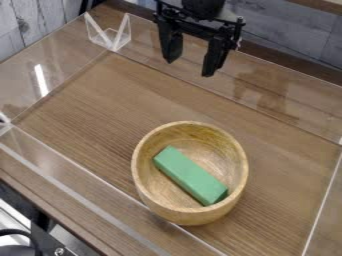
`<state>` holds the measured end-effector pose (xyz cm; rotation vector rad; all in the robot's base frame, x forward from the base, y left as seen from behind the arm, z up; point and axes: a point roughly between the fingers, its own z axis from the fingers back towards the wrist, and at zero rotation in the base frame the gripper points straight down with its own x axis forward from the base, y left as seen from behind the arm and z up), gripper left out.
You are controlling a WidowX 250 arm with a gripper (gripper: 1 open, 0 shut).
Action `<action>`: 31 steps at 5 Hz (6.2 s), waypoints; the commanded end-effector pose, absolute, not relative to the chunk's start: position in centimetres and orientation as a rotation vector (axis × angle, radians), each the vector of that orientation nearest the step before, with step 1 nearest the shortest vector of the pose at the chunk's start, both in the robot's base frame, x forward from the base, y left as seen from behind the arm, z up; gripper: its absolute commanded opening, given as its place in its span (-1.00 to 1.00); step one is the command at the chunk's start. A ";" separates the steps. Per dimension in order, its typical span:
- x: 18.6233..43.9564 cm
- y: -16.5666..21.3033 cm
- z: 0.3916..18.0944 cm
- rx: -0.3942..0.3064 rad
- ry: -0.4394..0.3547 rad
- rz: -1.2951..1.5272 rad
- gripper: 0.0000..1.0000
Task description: Move green object from inside the wooden bowl to the table next to it
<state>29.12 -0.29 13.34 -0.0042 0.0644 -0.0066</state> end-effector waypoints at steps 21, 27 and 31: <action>24.4 -3.1 0.6 -0.129 -0.074 1.371 -1.00; 22.8 -5.2 3.2 -0.126 -0.004 1.412 -1.00; 24.6 -2.9 11.8 -0.196 0.124 1.506 -1.00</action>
